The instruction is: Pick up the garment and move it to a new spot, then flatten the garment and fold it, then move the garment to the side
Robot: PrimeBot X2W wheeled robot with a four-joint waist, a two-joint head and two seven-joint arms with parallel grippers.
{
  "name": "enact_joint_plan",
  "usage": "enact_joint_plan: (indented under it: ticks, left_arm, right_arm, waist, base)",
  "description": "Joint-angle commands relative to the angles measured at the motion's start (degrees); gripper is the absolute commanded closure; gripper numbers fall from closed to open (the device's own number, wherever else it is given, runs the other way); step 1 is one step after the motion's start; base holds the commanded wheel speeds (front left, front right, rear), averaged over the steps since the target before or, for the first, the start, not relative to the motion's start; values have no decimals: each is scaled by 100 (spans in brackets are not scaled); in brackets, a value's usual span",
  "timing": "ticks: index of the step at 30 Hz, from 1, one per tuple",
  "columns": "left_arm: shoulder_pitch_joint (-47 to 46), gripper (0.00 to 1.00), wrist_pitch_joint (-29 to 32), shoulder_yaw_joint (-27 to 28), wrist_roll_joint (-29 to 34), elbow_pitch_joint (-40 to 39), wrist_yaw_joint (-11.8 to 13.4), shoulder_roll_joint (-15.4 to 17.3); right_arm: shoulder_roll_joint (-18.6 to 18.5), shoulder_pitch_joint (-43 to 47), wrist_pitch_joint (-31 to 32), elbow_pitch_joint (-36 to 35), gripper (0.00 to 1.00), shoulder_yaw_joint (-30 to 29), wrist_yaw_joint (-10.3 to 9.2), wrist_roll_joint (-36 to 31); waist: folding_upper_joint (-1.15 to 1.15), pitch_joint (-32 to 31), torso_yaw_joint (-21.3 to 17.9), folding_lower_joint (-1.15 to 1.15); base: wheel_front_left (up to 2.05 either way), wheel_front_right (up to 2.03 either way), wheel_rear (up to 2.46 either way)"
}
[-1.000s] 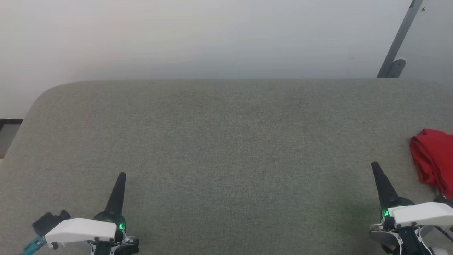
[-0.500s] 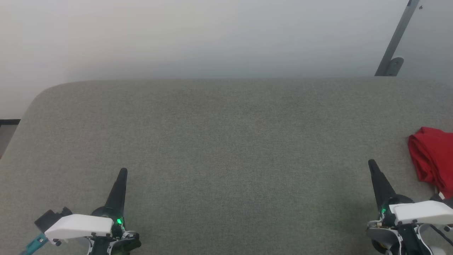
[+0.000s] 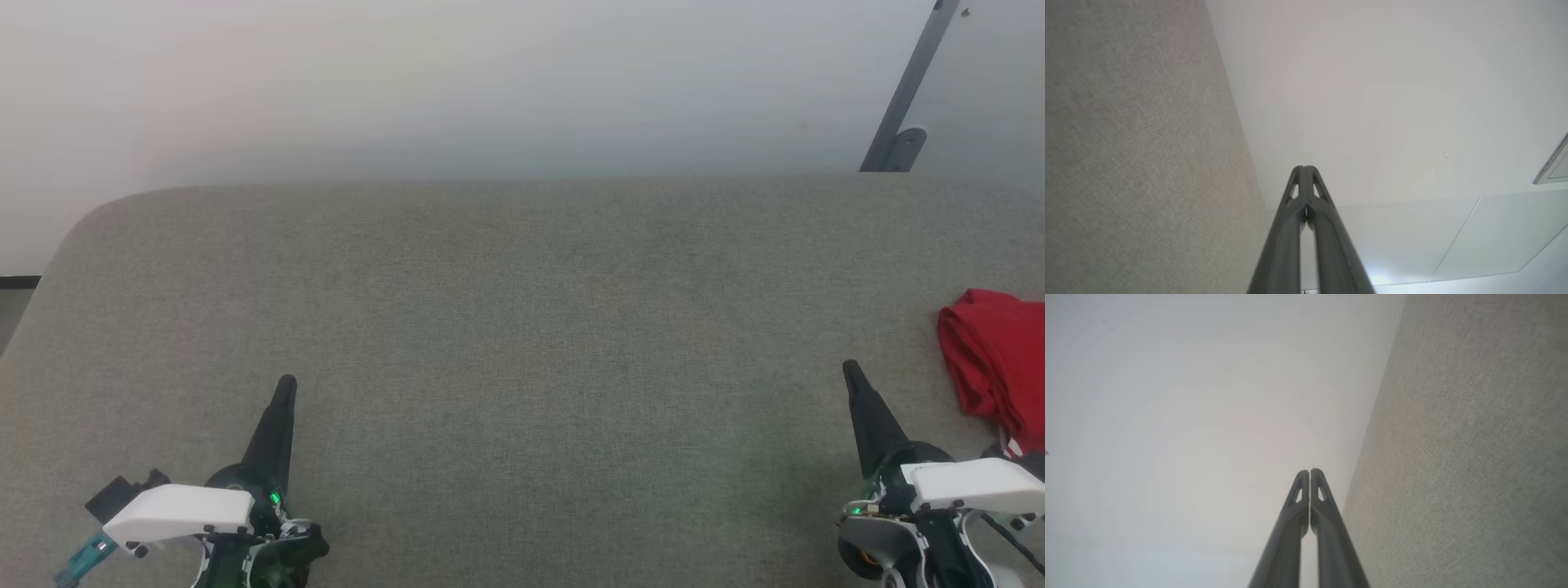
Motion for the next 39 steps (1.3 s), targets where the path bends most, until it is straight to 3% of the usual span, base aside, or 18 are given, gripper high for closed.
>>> enact_joint_plan:
  ticks: [1,39]
  left_arm:
    - [-112,100,46,27,-127,6,-15,-7]
    - [-147,100,107,55,-270,26,-16,-34]
  right_arm:
    - [32,-90,49,12,100,-5,4,125]
    - [57,-102,80,31,100,-6,4,301]
  waist:
    - [0,3,-5,0]
    - [0,12,-23,0]
  base:
    - [0,0,0]
    - [0,0,0]
